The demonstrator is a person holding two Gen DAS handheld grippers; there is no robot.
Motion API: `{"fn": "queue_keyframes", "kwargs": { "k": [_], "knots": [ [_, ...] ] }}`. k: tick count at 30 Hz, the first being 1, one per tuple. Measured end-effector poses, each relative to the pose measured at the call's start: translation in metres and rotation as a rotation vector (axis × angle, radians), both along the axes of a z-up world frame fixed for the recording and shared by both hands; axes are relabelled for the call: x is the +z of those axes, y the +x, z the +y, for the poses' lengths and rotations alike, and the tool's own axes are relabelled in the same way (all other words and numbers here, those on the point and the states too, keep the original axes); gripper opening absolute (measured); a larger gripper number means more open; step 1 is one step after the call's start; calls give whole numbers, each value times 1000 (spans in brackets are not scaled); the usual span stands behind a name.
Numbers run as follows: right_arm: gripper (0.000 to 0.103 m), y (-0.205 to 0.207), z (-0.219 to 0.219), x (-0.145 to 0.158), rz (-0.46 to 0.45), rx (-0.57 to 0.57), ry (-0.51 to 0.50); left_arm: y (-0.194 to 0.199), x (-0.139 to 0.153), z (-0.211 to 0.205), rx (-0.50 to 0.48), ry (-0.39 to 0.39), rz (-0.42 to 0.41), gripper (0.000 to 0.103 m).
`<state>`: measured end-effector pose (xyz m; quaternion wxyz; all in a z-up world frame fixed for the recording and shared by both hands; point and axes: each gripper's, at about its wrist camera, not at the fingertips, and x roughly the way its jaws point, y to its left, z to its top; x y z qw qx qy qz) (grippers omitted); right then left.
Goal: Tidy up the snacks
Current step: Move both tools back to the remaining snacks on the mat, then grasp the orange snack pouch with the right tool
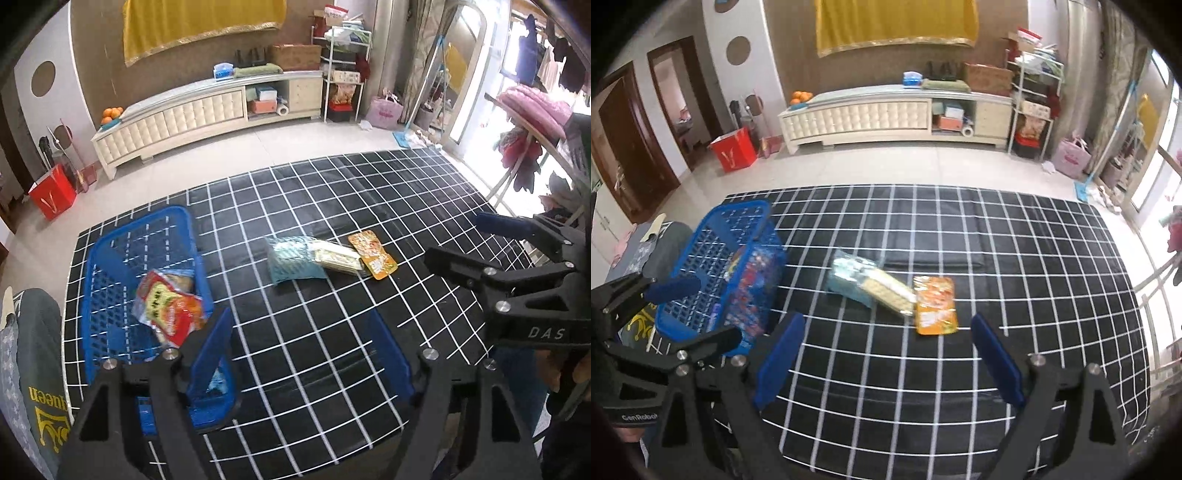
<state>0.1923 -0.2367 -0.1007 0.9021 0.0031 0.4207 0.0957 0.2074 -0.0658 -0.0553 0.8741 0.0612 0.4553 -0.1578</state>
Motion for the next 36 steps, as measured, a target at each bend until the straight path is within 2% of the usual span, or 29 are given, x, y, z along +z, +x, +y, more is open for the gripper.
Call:
{"fn": "queue_keyframes", "kwargs": {
  "k": [12,20,25,32,36],
  "knots": [
    [95,25,-37,-48,121,-26,12,18,-36,-52,-6,54,75,74],
    [95,64,-40,-89,216,-3,5,40,-60,-59,11,71,119,74],
    [95,93,-33,-114,285,35,-36,59,-84,-57,41,54,179,74],
    [95,131,-29,-146,342,79,-57,80,-110,-55,87,65,211,74],
    [95,151,-29,-171,401,109,-111,89,-121,-54,103,62,231,74]
  ]
}}
